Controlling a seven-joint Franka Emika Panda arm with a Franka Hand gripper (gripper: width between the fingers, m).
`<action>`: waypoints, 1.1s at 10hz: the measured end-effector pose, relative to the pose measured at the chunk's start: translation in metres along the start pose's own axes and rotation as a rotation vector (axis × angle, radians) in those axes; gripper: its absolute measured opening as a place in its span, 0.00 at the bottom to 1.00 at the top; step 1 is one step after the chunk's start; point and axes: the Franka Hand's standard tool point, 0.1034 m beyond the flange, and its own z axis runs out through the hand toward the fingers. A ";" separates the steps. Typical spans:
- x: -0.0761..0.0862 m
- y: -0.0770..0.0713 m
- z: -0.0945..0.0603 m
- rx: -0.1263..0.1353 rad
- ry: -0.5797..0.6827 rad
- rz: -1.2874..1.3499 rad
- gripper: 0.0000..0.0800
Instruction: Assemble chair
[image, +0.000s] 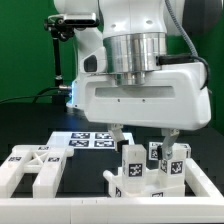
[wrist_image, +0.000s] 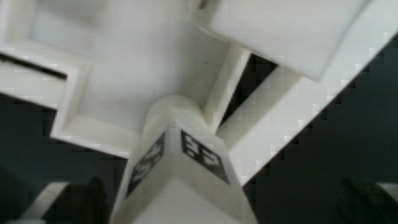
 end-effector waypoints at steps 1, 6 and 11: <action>-0.004 0.000 0.002 -0.017 -0.001 -0.182 0.81; 0.008 0.015 0.005 -0.030 0.001 -0.476 0.81; 0.007 0.014 0.005 -0.027 0.004 -0.237 0.36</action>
Offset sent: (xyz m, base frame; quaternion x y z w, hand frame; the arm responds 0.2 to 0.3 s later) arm 0.0000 0.0000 0.0000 0.0000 0.0000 -0.1938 0.9810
